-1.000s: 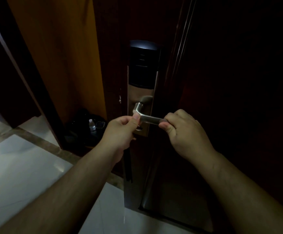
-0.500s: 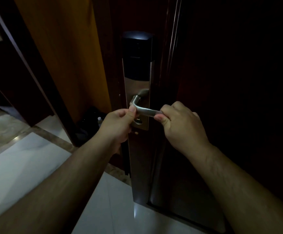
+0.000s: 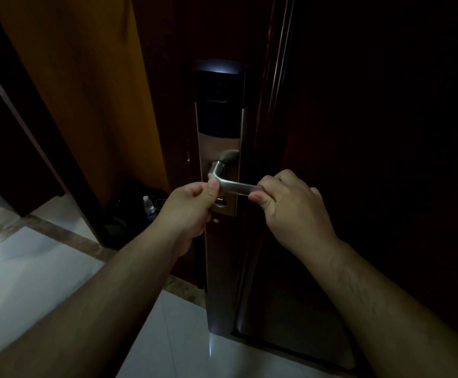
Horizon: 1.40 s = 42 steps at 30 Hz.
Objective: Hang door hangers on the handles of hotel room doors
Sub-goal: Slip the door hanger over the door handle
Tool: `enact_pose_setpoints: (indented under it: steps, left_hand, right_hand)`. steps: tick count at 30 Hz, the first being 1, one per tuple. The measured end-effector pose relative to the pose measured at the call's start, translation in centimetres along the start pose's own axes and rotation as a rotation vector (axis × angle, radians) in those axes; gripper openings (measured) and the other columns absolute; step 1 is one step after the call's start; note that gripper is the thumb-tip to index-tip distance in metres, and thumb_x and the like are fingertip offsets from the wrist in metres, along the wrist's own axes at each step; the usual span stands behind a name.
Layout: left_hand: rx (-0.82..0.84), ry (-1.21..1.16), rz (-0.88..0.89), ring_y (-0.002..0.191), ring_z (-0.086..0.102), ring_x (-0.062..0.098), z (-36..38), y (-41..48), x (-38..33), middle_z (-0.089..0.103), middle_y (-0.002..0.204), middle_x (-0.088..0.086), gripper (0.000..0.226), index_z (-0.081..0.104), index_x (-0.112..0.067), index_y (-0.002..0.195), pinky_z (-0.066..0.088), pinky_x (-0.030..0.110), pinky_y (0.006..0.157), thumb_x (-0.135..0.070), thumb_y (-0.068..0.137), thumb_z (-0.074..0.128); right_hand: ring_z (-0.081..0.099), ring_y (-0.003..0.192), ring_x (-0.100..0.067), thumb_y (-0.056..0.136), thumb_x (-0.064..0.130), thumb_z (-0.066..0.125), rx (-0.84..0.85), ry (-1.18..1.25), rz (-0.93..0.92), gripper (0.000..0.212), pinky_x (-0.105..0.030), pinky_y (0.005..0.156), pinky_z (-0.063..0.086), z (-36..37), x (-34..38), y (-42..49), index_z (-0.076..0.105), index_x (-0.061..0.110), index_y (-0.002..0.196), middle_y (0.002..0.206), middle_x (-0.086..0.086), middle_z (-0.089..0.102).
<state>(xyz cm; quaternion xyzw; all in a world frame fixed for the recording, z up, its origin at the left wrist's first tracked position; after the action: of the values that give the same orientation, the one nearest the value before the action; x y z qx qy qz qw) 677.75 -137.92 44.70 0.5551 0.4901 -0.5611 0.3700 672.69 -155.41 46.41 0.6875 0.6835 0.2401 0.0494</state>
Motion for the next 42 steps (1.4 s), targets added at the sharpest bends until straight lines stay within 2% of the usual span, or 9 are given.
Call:
enact_pose_setpoints:
  steps: [9,13,18,23,25,29,32,38,42]
  left_hand:
    - [0.02,-0.032,-0.068,0.067,0.047,0.013,-0.5,-0.7,0.1,0.055,0.085,0.002,0.044,0.072,-0.027,0.102,0.034,0.022,0.05,-0.064,0.086,0.055]
    - [0.053,-0.084,-0.091,0.071,0.05,0.012,-0.5,-1.4,0.2,0.055,0.085,-0.004,0.044,0.073,-0.027,0.104,0.037,0.022,0.053,-0.064,0.088,0.054]
    - [0.132,-0.096,-0.102,0.07,0.05,0.012,-0.2,-2.5,0.3,0.052,0.087,0.0,0.041,0.072,-0.024,0.105,0.036,0.021,0.052,-0.057,0.092,0.053]
    - [0.156,-0.117,-0.108,0.066,0.054,0.01,0.5,-3.5,0.0,0.054,0.086,0.001,0.041,0.071,-0.023,0.107,0.034,0.023,0.053,-0.056,0.092,0.052]
    - [0.176,-0.102,-0.106,0.064,0.054,0.009,0.8,-3.7,-0.2,0.054,0.085,0.0,0.04,0.071,-0.027,0.106,0.034,0.022,0.052,-0.058,0.091,0.052]
    - [0.21,-0.092,-0.126,0.066,0.053,0.011,1.7,-3.8,-0.6,0.055,0.085,0.0,0.044,0.072,-0.031,0.106,0.035,0.023,0.052,-0.065,0.087,0.052]
    - [0.222,-0.099,-0.145,0.067,0.052,0.011,2.3,-4.0,-0.8,0.055,0.088,0.002,0.051,0.07,-0.028,0.111,0.035,0.024,0.054,-0.068,0.086,0.05]
    - [0.261,-0.154,-0.189,0.059,0.05,0.009,3.4,-4.4,-1.1,0.056,0.081,0.0,0.052,0.069,-0.023,0.111,0.028,0.021,0.045,-0.065,0.085,0.054]
    - [0.288,-0.192,-0.201,0.057,0.047,0.007,3.5,-4.7,-1.1,0.055,0.07,-0.005,0.054,0.066,-0.022,0.114,0.023,0.021,0.045,-0.065,0.086,0.051]
  right_hand:
    - [0.053,0.095,-0.011,0.093,0.057,0.037,-0.026,-0.008,0.07,0.039,-0.033,0.083,0.038,-0.2,0.5,-0.5,0.06,0.031,0.111,0.107,0.009,0.053]
    - [0.047,0.096,-0.004,0.088,0.063,0.047,-0.066,0.096,0.144,0.05,-0.032,0.089,0.041,-0.9,0.1,-1.2,0.05,0.032,0.127,0.114,0.013,0.051]
    - [0.054,0.098,-0.006,0.08,0.066,0.059,-0.135,0.268,0.219,0.065,-0.046,0.088,0.052,-1.3,-0.3,-1.8,0.044,0.031,0.132,0.114,0.014,0.049]
    - [0.055,0.099,-0.004,0.08,0.062,0.063,-0.125,0.382,0.243,0.061,-0.035,0.081,0.053,-0.9,-1.0,-2.2,0.047,0.031,0.13,0.11,0.013,0.054]
    - [0.056,0.099,-0.006,0.081,0.059,0.064,-0.1,0.427,0.259,0.057,-0.025,0.074,0.05,-0.6,-1.4,-2.5,0.048,0.031,0.128,0.111,0.011,0.056]
    - [0.059,0.084,-0.005,0.085,0.057,0.061,-0.03,0.539,0.256,0.044,-0.023,0.065,0.046,-0.1,-2.1,-3.0,0.052,0.035,0.121,0.104,0.011,0.059]
    - [0.058,0.086,-0.001,0.085,0.053,0.064,0.141,0.577,0.229,0.039,-0.017,0.066,0.042,0.3,-2.2,-3.8,0.057,0.033,0.117,0.104,0.012,0.059]
    - [0.048,0.115,-0.001,0.07,0.06,0.074,0.478,0.483,0.135,0.077,-0.026,0.092,0.048,2.8,-1.5,-5.7,0.047,0.033,0.136,0.127,0.017,0.047]
    - [0.047,0.109,0.001,0.067,0.065,0.073,0.477,0.504,0.114,0.073,-0.022,0.085,0.046,3.3,-1.3,-6.4,0.051,0.033,0.129,0.116,0.022,0.047]
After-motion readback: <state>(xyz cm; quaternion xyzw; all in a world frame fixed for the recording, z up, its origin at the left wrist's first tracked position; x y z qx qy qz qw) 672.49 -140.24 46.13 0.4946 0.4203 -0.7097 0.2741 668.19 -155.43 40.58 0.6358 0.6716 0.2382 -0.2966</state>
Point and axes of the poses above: each hand's wrist, its own y-axis towards the middle knuckle, its own z-axis out of the palm, x = y × z, the point moved 3 cm from there along y, towards the middle knuckle
